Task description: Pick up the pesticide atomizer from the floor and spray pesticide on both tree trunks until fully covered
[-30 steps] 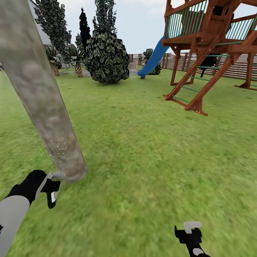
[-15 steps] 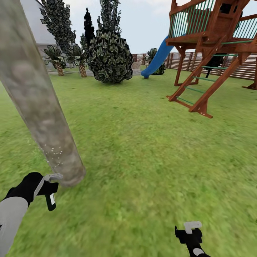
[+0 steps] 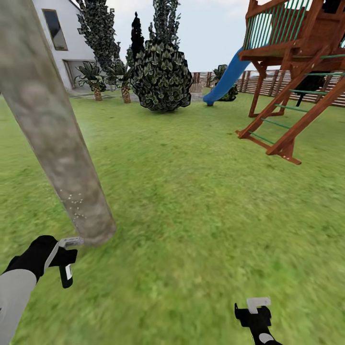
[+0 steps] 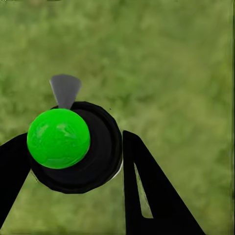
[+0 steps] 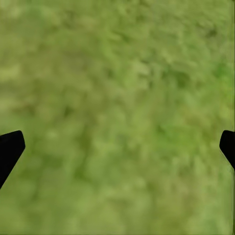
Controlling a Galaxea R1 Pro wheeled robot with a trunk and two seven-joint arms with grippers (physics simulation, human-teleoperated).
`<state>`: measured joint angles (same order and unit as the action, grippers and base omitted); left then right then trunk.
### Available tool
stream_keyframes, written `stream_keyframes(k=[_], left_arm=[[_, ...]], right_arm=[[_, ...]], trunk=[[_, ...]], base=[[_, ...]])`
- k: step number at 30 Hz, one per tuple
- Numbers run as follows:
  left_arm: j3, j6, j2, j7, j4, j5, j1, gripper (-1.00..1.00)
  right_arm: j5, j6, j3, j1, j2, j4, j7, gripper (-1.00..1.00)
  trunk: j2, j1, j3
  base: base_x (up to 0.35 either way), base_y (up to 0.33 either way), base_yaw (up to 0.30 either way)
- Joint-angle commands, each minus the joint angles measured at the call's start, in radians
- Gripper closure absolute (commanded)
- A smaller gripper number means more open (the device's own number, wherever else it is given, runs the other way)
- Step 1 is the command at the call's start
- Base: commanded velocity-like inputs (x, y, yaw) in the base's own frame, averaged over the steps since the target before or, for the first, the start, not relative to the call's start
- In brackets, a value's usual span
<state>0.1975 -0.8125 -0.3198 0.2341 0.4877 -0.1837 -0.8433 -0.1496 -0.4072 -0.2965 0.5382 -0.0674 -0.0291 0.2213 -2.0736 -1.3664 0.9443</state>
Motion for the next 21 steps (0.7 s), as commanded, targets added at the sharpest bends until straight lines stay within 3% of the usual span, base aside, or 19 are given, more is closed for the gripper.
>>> stream_keyframes(k=[1, 9, 11, 13, 21], left_arm=[[0.006, -0.004, 0.001, 0.008, 0.002, -0.011, 0.0, 1.0], [0.005, -0.004, 0.001, 0.008, 0.0, -0.011, 0.001, 1.0], [0.006, -0.004, -0.002, -0.042, -0.002, -0.012, 0.002, 1.0], [0.007, -0.004, 0.0, -0.081, -0.001, -0.004, 0.006, 1.0], [0.014, -0.005, 0.002, -0.084, 0.002, 0.002, 0.007, 1.0]], right_arm=[[-0.01, -0.002, -0.009, 0.0, 0.0, -0.001, 0.001, -1.0], [-0.01, -0.002, -0.009, 0.0, 0.0, 0.0, -0.002, -1.0], [-0.01, -0.002, -0.009, 0.0, 0.0, 0.0, -0.002, -1.0], [-0.01, -0.002, -0.009, 0.0, 0.001, 0.0, -0.002, -1.0], [-0.01, -0.002, -0.009, 0.0, 0.001, 0.0, -0.002, -1.0]], trunk=[[0.0, 0.0, 0.001], [0.0, 0.0, 0.001], [0.0, 0.0, 0.001], [0.0, 0.0, 0.001], [0.0, 0.0, 0.001]], base=[[0.241, -0.238, 0.025], [0.25, -0.233, 0.003], [0.232, -0.243, 0.033], [0.223, -0.25, 0.207], [0.227, -0.253, 0.272]])
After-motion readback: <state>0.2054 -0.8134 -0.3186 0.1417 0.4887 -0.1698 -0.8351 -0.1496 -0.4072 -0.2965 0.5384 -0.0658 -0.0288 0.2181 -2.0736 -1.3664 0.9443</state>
